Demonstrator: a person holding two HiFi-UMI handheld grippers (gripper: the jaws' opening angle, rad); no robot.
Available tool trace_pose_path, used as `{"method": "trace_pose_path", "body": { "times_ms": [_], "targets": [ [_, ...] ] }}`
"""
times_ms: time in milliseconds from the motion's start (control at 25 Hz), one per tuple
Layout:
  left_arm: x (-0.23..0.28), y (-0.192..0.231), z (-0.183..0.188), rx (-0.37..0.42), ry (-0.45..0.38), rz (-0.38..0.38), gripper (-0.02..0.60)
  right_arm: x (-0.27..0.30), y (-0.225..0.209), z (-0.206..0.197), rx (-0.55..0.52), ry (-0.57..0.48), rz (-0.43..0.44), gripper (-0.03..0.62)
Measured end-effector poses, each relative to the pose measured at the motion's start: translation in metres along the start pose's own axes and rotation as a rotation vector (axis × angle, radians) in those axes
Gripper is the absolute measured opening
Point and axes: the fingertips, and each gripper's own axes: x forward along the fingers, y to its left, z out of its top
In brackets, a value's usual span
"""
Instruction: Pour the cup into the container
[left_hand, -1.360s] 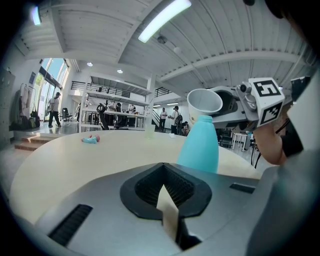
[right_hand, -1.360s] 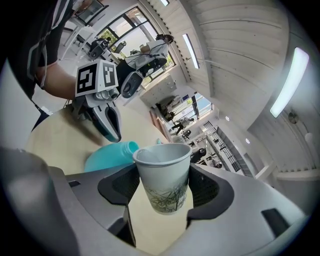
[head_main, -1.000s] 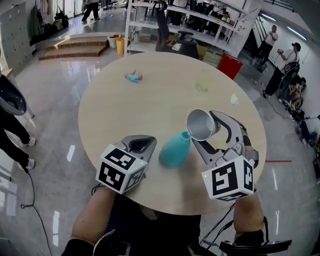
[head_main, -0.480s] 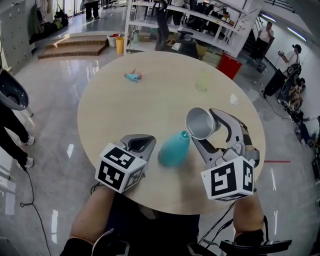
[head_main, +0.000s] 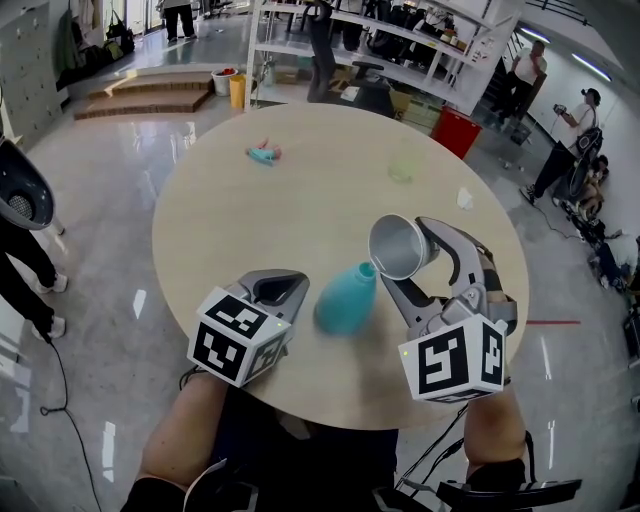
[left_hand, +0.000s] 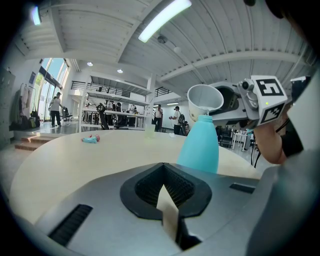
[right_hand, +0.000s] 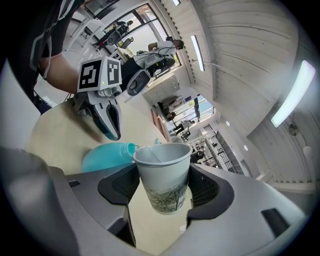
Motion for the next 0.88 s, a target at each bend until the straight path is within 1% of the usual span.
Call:
{"method": "trace_pose_path", "body": {
  "times_ms": [240,320,360,480,600,680,800,880],
  "targets": [
    [0.001,0.001,-0.002,0.006,-0.001,0.001,0.0,0.003,0.002,-0.004,-0.001,0.008,-0.001,0.311],
    [0.002,0.001,-0.002,0.002,-0.002,-0.001,0.0,0.004,0.002,-0.005,0.023,0.003,0.003,0.311],
    [0.002,0.001,-0.001,0.0,-0.003,-0.001,0.0,0.005,0.003,-0.006,0.053,-0.007,0.013,0.311],
    [0.001,0.002,-0.001,0.006,-0.001,0.005,0.0,0.007,0.007,-0.01,0.188,-0.049,0.053,0.311],
    [0.001,0.0,-0.003,0.004,0.008,0.003,0.0,0.005,0.008,-0.016,0.271,-0.068,0.063,0.311],
    [0.001,-0.001,-0.006,-0.002,0.013,0.004,0.0,0.003,0.007,-0.022,0.329,-0.081,0.06,0.311],
    [0.002,0.0,-0.005,0.001,0.014,0.006,0.0,0.0,-0.002,-0.035,0.42,-0.098,0.034,0.311],
    [0.002,0.001,-0.005,0.0,0.016,0.006,0.0,-0.003,-0.004,-0.047,0.52,-0.117,0.022,0.311]
  ]
}}
